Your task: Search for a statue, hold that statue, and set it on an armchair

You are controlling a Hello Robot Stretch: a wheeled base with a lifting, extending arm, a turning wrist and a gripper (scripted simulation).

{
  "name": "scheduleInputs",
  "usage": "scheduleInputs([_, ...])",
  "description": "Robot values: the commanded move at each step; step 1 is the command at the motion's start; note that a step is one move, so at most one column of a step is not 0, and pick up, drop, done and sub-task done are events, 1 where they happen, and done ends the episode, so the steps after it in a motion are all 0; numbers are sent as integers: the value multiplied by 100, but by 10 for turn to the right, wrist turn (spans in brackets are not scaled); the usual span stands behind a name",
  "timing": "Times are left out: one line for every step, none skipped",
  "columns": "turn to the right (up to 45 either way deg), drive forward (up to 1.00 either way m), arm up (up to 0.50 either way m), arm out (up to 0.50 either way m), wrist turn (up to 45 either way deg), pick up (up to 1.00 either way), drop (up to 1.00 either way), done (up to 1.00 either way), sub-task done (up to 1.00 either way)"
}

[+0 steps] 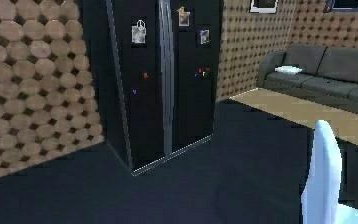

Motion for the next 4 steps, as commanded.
scheduleInputs([0,20,0,0,0,0,0,0,0])
scheduleInputs([300,0,0,0,0,0,0,0,0])
scheduleInputs([30,0,0,0,0,0,0,0,0])
scheduleInputs([0,45,0,0,0,0,0,0,0])
